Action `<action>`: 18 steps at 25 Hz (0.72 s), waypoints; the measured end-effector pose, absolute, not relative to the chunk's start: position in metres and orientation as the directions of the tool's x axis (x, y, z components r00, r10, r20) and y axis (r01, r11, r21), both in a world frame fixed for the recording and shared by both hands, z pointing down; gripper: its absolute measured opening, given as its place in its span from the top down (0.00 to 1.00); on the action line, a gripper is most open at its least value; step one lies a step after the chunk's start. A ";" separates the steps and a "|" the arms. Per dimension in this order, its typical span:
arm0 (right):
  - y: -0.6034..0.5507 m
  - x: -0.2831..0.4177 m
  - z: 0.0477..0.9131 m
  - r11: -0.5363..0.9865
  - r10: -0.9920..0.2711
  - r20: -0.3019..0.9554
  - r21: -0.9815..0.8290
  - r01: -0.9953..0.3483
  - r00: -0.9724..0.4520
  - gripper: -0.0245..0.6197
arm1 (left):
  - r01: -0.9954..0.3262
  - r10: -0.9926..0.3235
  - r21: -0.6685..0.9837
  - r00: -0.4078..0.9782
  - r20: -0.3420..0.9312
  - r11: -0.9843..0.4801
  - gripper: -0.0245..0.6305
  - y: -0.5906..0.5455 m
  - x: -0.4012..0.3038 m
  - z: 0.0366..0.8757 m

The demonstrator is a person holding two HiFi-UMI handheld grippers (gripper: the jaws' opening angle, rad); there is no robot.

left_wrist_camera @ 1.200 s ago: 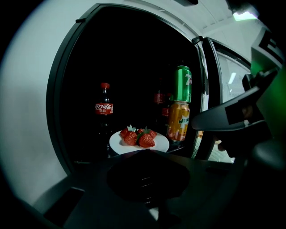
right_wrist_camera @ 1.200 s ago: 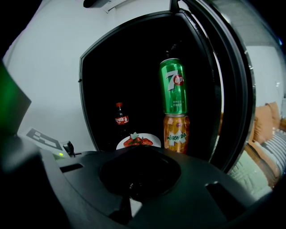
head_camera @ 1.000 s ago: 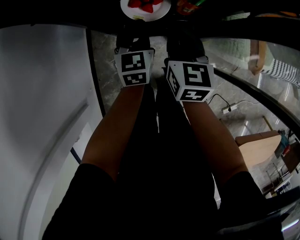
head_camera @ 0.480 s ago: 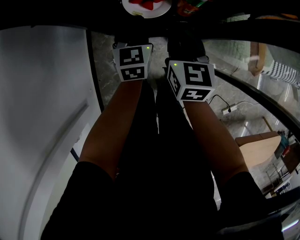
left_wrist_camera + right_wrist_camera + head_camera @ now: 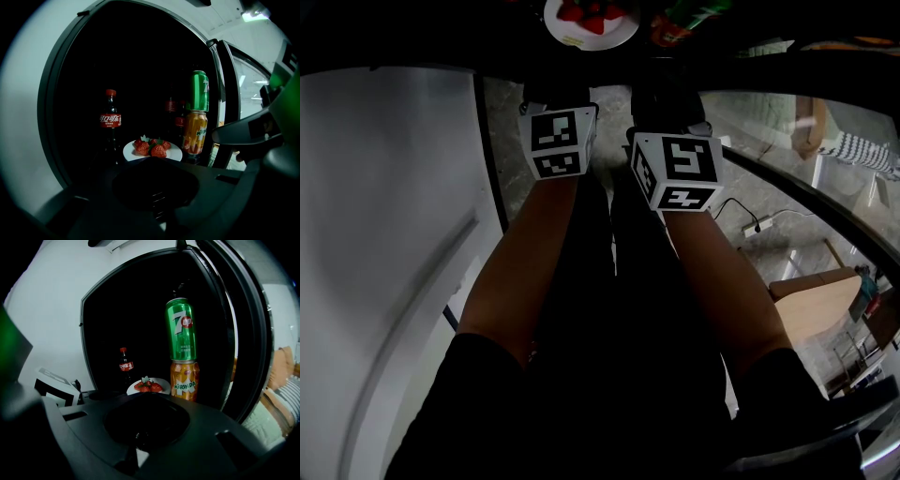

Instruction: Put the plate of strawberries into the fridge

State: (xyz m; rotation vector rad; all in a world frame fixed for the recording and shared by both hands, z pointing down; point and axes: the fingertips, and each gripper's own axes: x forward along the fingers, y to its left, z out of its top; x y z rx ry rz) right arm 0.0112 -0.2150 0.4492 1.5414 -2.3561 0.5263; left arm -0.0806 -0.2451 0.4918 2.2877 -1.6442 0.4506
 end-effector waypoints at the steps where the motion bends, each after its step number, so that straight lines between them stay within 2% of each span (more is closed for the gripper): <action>1: -0.216 0.011 0.447 0.365 -0.821 0.415 -0.148 -0.919 -0.393 0.95 | -0.949 -0.862 0.050 0.303 0.407 -0.310 0.96 -0.245 -0.082 0.488; 18: -0.223 0.014 0.423 0.358 -0.836 0.386 -0.153 -0.921 -0.389 0.96 | -0.948 -0.892 0.016 0.304 0.334 -0.318 0.96 -0.239 -0.110 0.429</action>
